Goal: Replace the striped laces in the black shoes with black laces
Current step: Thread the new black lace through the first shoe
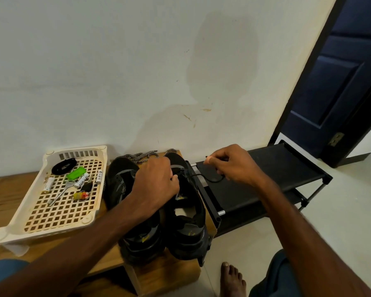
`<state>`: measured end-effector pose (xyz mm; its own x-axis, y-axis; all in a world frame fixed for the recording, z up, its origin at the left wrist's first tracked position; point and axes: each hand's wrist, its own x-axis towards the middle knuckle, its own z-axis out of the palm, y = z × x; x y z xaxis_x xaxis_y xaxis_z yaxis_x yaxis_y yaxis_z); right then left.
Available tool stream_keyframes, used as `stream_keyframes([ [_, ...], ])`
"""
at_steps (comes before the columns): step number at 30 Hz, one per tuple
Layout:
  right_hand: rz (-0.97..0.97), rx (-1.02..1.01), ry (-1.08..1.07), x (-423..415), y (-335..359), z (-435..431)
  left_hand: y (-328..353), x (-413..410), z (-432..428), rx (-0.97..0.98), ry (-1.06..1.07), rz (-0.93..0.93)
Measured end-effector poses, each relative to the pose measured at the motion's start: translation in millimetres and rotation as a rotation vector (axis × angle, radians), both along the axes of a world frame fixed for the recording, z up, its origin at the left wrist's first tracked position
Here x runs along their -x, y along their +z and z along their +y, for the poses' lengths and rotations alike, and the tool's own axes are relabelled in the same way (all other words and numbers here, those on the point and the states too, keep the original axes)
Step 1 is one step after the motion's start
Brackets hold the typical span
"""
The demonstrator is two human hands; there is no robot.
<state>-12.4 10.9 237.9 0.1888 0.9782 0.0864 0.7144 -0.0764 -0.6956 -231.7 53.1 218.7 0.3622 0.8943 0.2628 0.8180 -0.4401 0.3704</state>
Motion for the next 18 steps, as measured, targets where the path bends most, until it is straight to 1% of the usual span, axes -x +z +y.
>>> stream_keyframes([
  [1,0.034,-0.014,0.001,1.9,1.5,0.2,1.6,0.8,1.7,0.040,-0.004,-0.030],
  [5,0.097,-0.068,-0.018,7.7,6.4,-0.5,8.9,7.5,12.4,0.286,-0.025,-0.281],
  [9,0.157,-0.132,-0.003,13.6,11.5,-3.0,19.6,18.8,22.6,0.409,-0.052,-0.513],
  [10,0.204,-0.140,0.007,15.2,13.0,-2.9,22.3,21.5,24.1,0.425,-0.062,-0.601],
  [12,0.361,-0.142,0.022,18.9,16.8,-3.4,27.3,26.1,27.4,0.415,-0.075,-0.773],
  [13,0.457,-0.128,0.034,20.6,19.0,-4.0,30.3,27.4,27.6,0.378,-0.073,-0.807],
  [14,0.555,-0.102,0.056,22.3,21.0,-4.3,31.6,29.1,28.2,0.315,-0.064,-0.780],
  [15,0.645,-0.073,0.083,23.9,22.4,-4.6,30.9,30.7,29.2,0.247,-0.055,-0.695],
  [18,0.824,-0.016,0.165,29.4,23.8,-3.5,21.2,33.2,27.7,0.095,-0.051,-0.301],
])
